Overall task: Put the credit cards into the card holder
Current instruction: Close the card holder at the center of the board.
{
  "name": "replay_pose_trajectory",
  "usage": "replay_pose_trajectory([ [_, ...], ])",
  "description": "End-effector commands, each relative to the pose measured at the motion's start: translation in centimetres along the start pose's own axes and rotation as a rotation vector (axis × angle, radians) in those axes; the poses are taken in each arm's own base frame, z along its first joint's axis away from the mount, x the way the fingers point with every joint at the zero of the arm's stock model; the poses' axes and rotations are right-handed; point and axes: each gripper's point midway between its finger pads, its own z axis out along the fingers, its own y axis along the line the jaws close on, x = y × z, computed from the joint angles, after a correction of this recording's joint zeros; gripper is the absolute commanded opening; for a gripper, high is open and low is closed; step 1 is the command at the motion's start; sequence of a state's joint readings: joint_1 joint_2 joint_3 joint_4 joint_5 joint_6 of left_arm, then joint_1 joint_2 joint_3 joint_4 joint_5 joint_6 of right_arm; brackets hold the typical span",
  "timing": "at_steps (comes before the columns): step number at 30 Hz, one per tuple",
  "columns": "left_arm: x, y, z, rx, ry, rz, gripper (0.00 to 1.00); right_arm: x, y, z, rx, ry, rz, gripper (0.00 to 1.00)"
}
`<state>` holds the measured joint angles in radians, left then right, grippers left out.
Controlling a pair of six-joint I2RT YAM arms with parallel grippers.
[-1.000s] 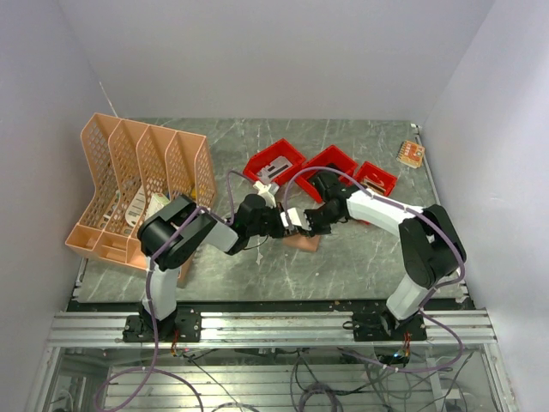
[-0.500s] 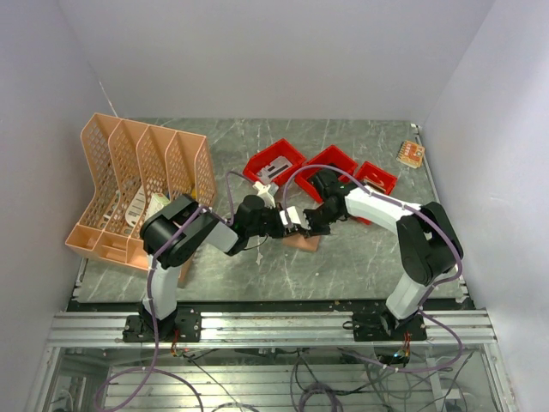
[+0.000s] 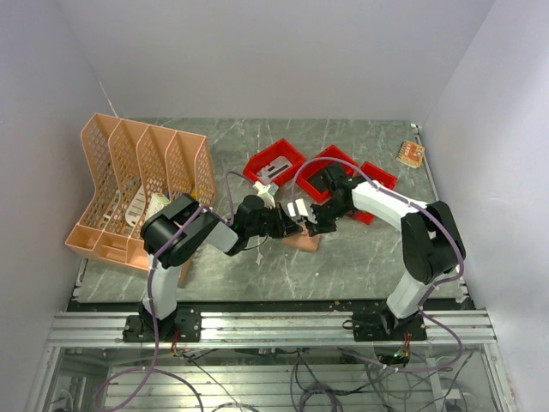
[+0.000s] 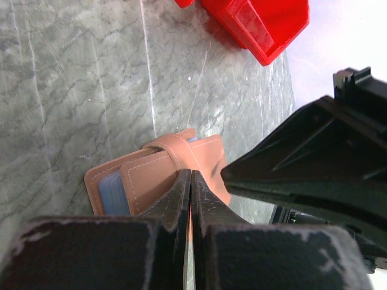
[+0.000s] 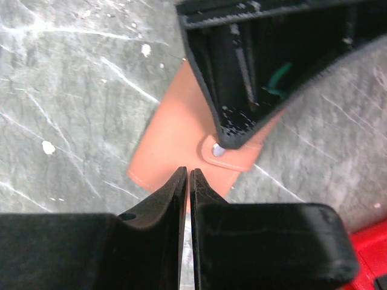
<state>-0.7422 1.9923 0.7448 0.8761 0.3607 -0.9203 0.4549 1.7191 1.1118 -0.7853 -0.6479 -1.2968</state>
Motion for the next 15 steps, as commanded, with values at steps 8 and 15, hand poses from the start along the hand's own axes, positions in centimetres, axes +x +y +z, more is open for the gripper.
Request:
replay_pose_trajectory([
  [8, 6.7, 7.6, -1.7, -0.247, 0.193, -0.039, 0.07, -0.5, -3.4, -0.5, 0.085, -0.022, 0.013, 0.08],
  [15, 6.8, 7.7, -1.6, -0.243, 0.195, -0.041, 0.07, -0.1, -2.8, 0.4, 0.044, -0.012, 0.019, 0.04],
])
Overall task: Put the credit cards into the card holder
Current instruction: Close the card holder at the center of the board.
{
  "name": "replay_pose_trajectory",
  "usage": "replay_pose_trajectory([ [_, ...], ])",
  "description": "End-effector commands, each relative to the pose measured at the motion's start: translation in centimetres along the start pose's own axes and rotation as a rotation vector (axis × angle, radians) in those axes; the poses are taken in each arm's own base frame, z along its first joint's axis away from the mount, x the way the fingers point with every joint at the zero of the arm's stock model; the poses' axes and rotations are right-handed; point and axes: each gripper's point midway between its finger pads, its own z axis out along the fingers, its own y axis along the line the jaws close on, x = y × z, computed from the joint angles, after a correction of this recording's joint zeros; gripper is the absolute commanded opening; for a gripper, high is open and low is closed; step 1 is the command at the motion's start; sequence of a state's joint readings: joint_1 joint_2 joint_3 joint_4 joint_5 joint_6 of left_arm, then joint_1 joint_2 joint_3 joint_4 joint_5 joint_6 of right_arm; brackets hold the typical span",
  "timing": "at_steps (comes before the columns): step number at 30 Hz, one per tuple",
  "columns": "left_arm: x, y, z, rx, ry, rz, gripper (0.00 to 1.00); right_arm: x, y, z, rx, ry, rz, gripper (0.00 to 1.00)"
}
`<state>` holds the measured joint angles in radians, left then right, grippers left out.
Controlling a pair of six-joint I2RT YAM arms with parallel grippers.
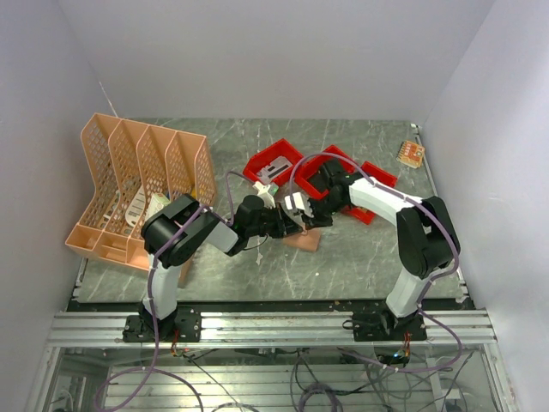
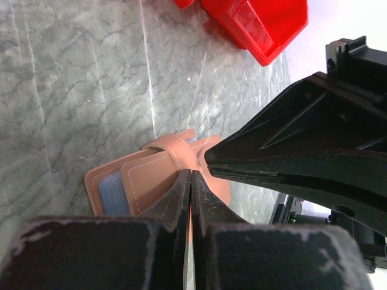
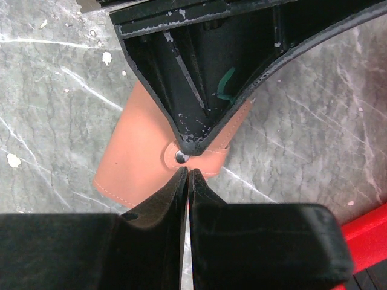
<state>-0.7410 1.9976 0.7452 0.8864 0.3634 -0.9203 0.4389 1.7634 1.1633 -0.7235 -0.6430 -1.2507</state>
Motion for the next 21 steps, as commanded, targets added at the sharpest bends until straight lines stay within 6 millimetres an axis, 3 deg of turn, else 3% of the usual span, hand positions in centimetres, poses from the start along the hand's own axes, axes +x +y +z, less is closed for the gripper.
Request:
replay_pose_trajectory([
  [1, 6.9, 7.6, -1.8, -0.247, 0.198, -0.044, 0.07, 0.0, 0.2, 0.6, -0.025, 0.000, 0.000, 0.04],
  [21, 7.0, 7.6, -1.9, -0.239, 0.197, -0.049, 0.07, 0.3, 2.5, 2.5, -0.078, 0.040, -0.015, 0.03],
])
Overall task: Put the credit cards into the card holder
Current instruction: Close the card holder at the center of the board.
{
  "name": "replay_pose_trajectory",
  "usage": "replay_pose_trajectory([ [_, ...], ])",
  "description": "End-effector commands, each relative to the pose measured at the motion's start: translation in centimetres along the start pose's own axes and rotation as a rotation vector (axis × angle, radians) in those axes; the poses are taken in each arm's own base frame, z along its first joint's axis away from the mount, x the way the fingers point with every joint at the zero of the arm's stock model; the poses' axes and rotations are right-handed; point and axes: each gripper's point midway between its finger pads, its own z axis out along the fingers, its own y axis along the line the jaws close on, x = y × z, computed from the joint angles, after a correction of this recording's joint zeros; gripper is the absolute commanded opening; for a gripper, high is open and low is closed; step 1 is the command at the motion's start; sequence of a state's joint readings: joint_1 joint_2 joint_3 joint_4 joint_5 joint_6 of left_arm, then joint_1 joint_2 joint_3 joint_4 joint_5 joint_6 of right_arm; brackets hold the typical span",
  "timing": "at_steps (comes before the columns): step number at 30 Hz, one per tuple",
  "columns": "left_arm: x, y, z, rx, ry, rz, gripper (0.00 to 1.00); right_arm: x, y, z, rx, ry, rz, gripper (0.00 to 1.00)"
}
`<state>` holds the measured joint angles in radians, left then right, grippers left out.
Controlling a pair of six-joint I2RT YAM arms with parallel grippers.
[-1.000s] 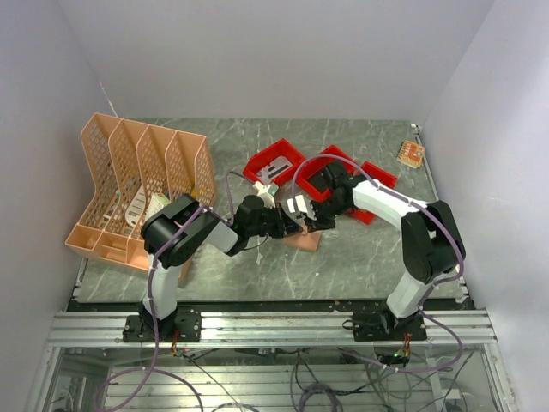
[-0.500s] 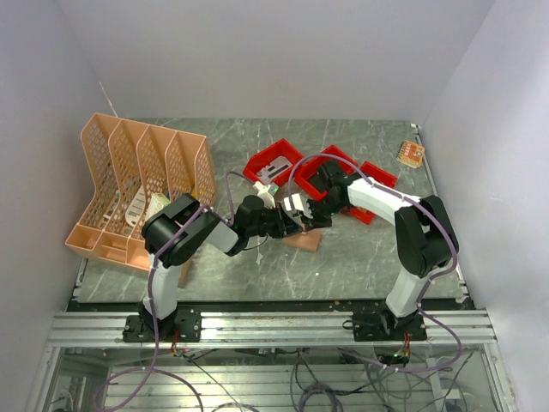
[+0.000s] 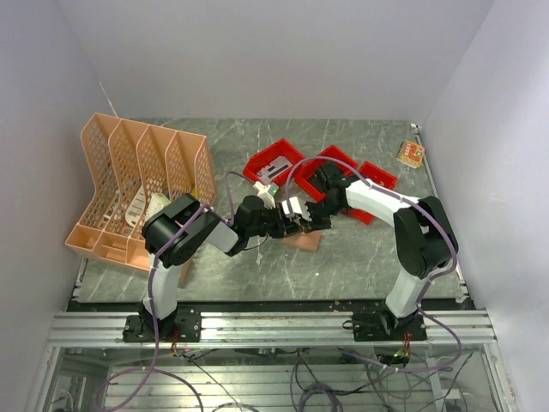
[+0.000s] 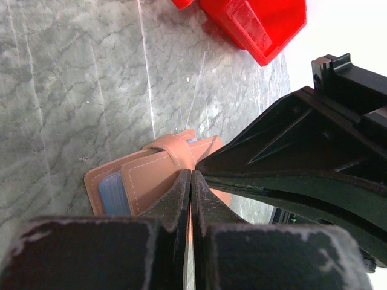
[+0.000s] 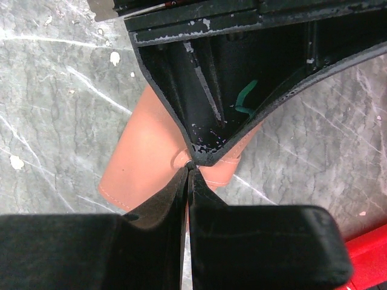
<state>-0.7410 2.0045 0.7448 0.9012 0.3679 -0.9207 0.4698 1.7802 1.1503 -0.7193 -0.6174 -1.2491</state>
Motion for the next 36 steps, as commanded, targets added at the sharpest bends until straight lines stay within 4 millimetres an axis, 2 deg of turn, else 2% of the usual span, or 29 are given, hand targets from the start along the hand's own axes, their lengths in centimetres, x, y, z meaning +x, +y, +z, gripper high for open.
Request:
replay_pose_trajectory([
  [1, 7.0, 7.6, -2.0, -0.246, 0.198, -0.052, 0.07, 0.0, 1.8, 1.7, -0.050, 0.016, -0.011, 0.03],
  [13, 7.3, 7.8, -2.2, -0.248, 0.202, -0.056, 0.07, -0.4, 1.9, 3.0, -0.086, 0.065, -0.002, 0.01],
  [20, 7.6, 7.8, -2.5, -0.241, 0.197, -0.067, 0.07, -0.3, 3.7, 5.1, -0.141, 0.116, 0.014, 0.00],
  [28, 7.8, 7.9, -2.5, -0.233, 0.196, -0.076, 0.07, 0.8, 6.1, 6.8, -0.205, 0.171, 0.049, 0.00],
  [32, 6.5, 6.7, -2.3, -0.205, 0.171, -0.059, 0.07, -0.3, 4.8, 5.6, -0.162, 0.146, 0.071, 0.03],
  [34, 5.1, 5.6, -2.2, -0.189, 0.147, -0.039, 0.07, -1.6, 2.8, 3.5, -0.105, 0.087, 0.098, 0.07],
  [36, 3.2, 4.3, -2.4, -0.183, 0.111, -0.004, 0.10, -3.1, 0.3, 0.5, -0.027, 0.023, 0.119, 0.13],
])
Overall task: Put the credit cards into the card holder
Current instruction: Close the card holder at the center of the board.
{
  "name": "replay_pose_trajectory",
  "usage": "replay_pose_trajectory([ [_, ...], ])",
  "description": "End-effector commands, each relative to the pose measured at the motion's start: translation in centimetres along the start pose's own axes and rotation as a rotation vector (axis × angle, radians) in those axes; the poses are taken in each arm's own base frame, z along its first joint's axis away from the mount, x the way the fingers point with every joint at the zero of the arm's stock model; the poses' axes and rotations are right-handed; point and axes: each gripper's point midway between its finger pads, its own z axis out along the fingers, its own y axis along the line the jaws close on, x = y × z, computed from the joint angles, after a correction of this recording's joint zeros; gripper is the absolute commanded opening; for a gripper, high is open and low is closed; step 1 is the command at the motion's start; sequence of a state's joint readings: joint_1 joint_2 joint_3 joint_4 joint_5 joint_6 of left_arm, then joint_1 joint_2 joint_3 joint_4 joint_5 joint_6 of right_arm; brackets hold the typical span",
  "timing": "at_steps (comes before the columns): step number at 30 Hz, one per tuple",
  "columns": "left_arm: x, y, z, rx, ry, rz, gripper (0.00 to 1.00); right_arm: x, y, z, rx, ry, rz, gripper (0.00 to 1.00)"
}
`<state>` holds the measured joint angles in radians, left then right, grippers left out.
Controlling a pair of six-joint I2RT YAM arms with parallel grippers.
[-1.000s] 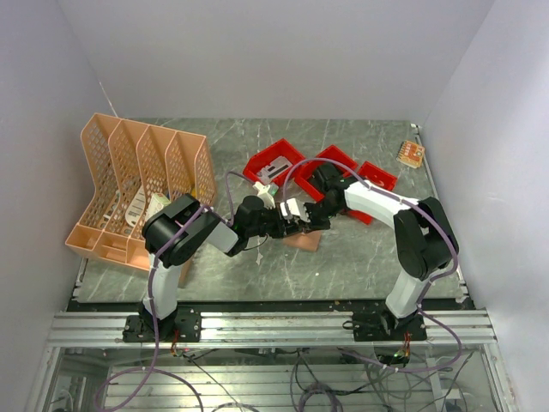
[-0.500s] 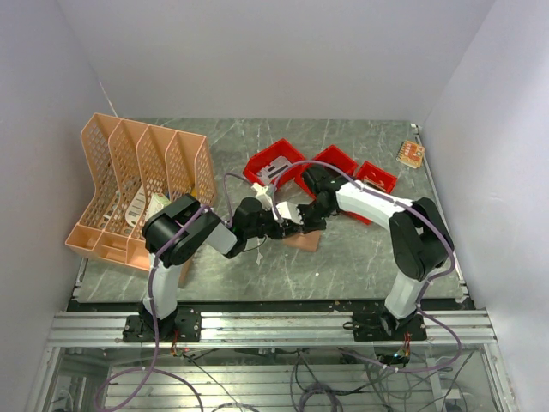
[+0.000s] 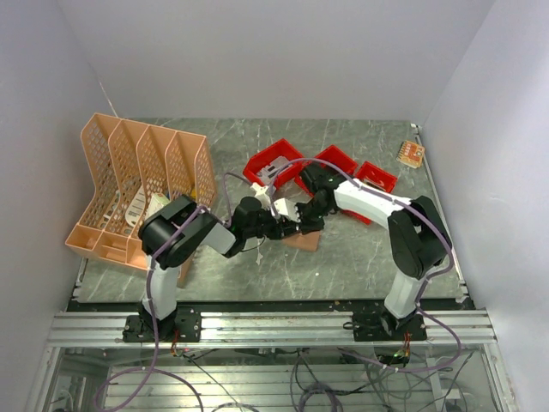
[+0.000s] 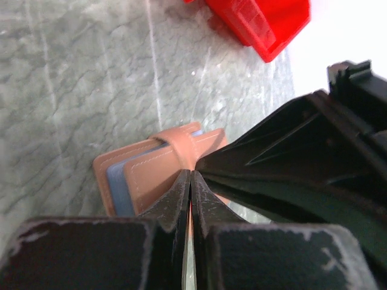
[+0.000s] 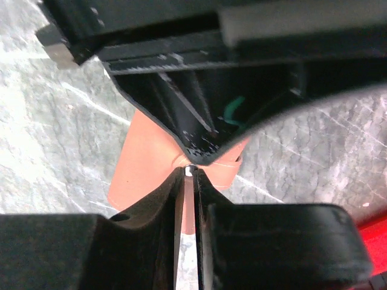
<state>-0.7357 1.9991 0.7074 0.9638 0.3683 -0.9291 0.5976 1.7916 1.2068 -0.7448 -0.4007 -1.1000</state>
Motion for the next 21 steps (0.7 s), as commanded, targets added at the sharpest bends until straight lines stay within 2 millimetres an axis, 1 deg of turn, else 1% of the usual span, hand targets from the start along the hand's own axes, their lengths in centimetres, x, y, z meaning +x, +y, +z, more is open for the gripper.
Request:
replay_pose_trajectory([
  [1, 1.9, 3.4, -2.0, -0.198, 0.103, 0.022, 0.13, -2.4, -0.7, -2.4, -0.018, -0.185, 0.110, 0.15],
  [2, 0.7, 2.6, -2.2, -0.201, 0.077, 0.048, 0.17, -2.7, -1.4, -3.8, 0.016, -0.199, 0.119, 0.16],
  [3, -0.7, 1.5, -2.5, -0.199, 0.043, 0.078, 0.22, -3.0, -1.5, -5.0, 0.041, -0.214, 0.121, 0.19],
  [4, -2.3, 0.2, -3.2, -0.202, 0.003, 0.122, 0.27, -2.9, -1.8, -6.0, 0.079, -0.224, 0.143, 0.24],
  [5, -3.6, -0.9, -3.7, -0.204, -0.028, 0.159, 0.30, -2.8, -2.2, -7.8, 0.143, -0.234, 0.158, 0.27],
  [7, -6.1, -3.2, -5.1, -0.205, -0.090, 0.227, 0.33, -2.8, -2.8, -10.4, 0.241, -0.249, 0.171, 0.34],
  [9, -8.3, -5.7, -6.9, -0.204, -0.149, 0.298, 0.37, -2.9, -3.8, -14.0, 0.362, -0.286, 0.191, 0.47],
  [11, -10.7, -8.1, -9.2, -0.216, -0.222, 0.365, 0.43, -2.7, -5.3, -18.8, 0.513, -0.350, 0.238, 0.63],
  [12, -12.2, -9.9, -10.9, -0.210, -0.274, 0.411, 0.47, -2.7, -6.0, -21.0, 0.572, -0.380, 0.288, 0.70],
  [13, -13.2, -10.7, -11.8, -0.224, -0.300, 0.426, 0.53, -2.7, -6.8, -23.2, 0.629, -0.396, 0.314, 0.73],
  [14, -14.5, -12.0, -13.3, -0.226, -0.346, 0.447, 0.61, -2.6, -7.7, -25.6, 0.701, -0.423, 0.366, 0.79],
  [15, -15.7, -13.6, -15.0, -0.221, -0.396, 0.460, 0.71, -2.7, -8.6, -28.0, 0.781, -0.474, 0.488, 0.93],
  [16, -16.8, -14.7, -16.4, -0.224, -0.436, 0.458, 0.81, -2.5, -9.4, -30.5, 0.866, -0.514, 0.578, 0.98],
  [17, -17.8, -15.8, -17.7, -0.227, -0.474, 0.458, 0.92, -2.6, -9.6, -32.5, 0.916, -0.555, 0.638, 0.99],
  [18, -18.7, -16.9, -19.1, -0.227, -0.507, 0.460, 0.98, -2.8, -9.6, -34.5, 0.958, -0.596, 0.681, 1.00],
  [19, -19.6, -18.5, -20.5, -0.217, -0.535, 0.466, 0.99, -3.3, -9.5, -36.6, 0.995, -0.638, 0.708, 1.00],
  [21, -20.7, -20.9, -22.7, -0.211, -0.562, 0.481, 0.99, -4.2, -9.2, -39.0, 1.034, -0.683, 0.736, 1.00],
])
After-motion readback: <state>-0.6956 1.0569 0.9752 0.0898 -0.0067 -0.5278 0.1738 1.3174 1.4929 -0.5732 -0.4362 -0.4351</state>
